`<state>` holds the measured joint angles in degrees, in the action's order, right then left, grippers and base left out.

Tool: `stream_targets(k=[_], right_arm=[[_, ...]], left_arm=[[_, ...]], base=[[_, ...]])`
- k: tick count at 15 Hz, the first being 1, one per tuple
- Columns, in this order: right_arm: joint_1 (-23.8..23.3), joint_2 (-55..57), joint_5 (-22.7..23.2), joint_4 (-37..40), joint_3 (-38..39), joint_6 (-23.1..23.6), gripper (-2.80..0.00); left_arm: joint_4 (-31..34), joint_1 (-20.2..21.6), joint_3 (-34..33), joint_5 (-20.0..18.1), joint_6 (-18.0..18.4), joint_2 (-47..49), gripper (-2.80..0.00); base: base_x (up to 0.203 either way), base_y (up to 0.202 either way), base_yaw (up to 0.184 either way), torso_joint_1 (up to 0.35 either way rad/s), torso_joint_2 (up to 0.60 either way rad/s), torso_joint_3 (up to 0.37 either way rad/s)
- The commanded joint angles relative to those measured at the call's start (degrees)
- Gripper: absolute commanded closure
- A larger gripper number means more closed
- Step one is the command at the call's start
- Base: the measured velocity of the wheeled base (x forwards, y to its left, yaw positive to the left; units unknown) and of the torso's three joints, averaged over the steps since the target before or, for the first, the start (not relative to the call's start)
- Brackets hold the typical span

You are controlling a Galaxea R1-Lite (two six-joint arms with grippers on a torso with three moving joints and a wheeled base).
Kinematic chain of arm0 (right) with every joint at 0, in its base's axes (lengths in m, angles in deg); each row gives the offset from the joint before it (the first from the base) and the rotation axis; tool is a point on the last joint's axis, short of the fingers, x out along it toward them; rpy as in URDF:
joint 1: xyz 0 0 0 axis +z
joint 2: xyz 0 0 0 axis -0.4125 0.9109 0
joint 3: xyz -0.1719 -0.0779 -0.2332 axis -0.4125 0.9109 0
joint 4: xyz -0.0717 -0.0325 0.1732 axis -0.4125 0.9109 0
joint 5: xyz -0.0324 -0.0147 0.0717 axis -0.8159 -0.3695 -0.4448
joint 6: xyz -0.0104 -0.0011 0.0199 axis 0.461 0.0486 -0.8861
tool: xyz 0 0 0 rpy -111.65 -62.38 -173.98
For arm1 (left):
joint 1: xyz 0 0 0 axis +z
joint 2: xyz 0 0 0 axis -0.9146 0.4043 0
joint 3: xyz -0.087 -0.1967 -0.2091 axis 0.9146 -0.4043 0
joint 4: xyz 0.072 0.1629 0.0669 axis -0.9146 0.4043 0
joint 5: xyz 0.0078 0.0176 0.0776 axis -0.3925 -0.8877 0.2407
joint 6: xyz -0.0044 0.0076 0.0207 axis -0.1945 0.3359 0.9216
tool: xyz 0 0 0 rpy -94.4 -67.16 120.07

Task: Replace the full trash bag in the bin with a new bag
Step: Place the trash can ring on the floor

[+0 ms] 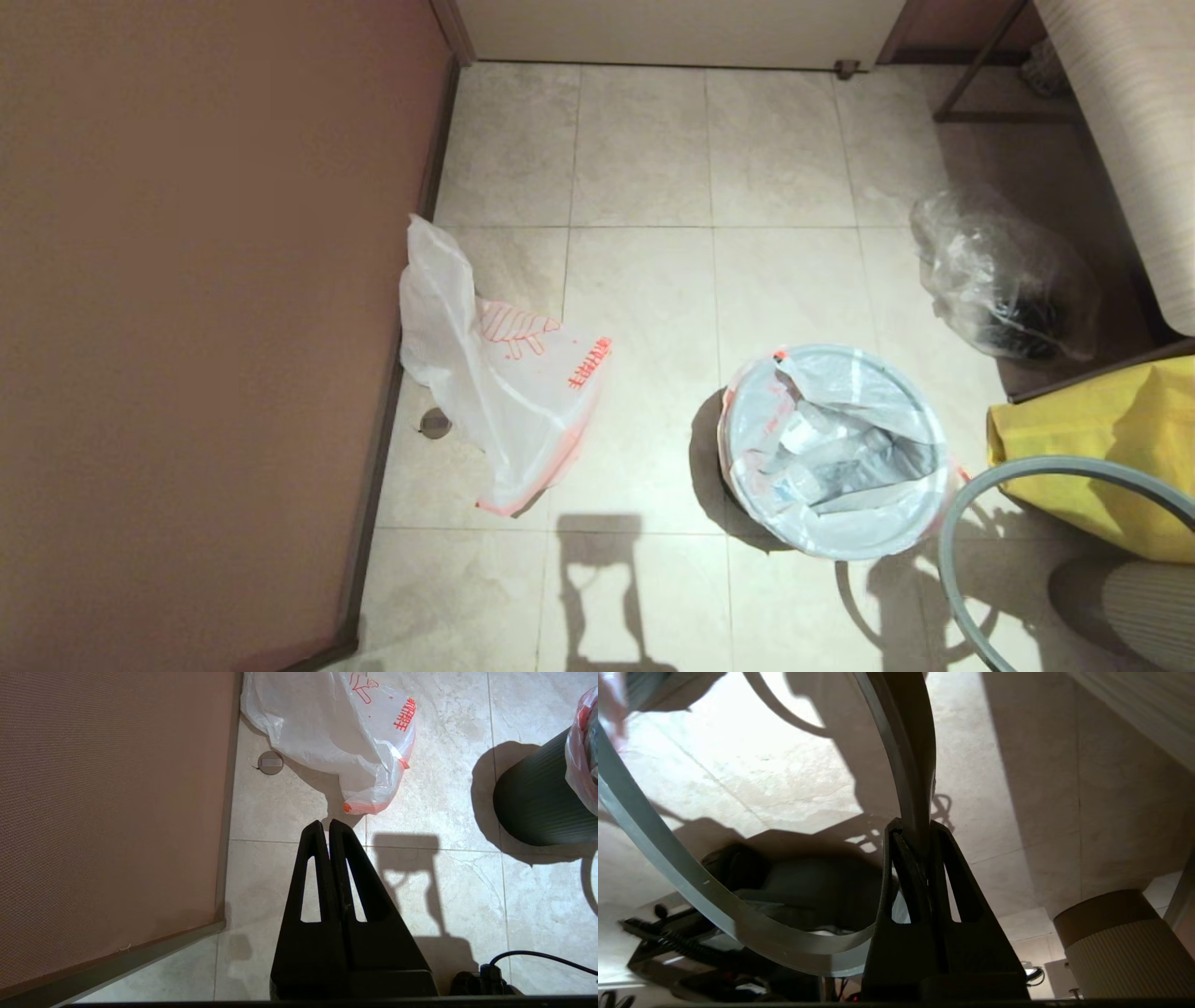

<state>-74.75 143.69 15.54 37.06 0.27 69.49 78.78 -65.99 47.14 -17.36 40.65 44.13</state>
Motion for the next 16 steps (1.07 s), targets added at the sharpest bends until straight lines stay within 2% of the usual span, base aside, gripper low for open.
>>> stream_targets(k=[1,4,7,9,12,16], right_arm=[[-0.7,9.0,-1.5,-5.1,1.0,0.1,0.0],[-0.4,17.1,-3.7,-13.6,1.8,0.2,0.0],[5.2,22.9,-6.5,-20.8,2.7,-0.1,0.0],[10.5,27.9,-8.7,-27.1,2.5,-2.5,0.0],[20.5,36.4,-15.4,-35.5,0.1,-7.8,0.0],[32.8,41.7,-19.9,-35.6,-7.0,-16.5,0.0]], left_arm=[[0.0,0.0,0.0,0.0,0.0,0.1,0.0],[0.0,0.0,0.0,0.0,0.0,0.1,0.0],[0.0,0.0,0.0,0.0,0.0,0.1,0.0],[0.0,0.0,0.0,0.0,0.0,0.1,0.0],[0.0,0.0,0.0,0.0,0.0,0.1,0.0],[0.0,0.0,-0.1,0.0,0.0,0.1,0.0]], base=[[0.0,0.0,0.0,0.0,0.0,0.0],[0.0,0.0,0.0,0.0,0.0,0.0],[0.0,0.0,0.0,0.0,0.0,0.0],[0.0,0.0,0.0,0.0,0.0,0.0],[0.0,0.0,0.0,0.0,0.0,0.0],[0.0,0.0,0.0,0.0,0.0,0.0]])
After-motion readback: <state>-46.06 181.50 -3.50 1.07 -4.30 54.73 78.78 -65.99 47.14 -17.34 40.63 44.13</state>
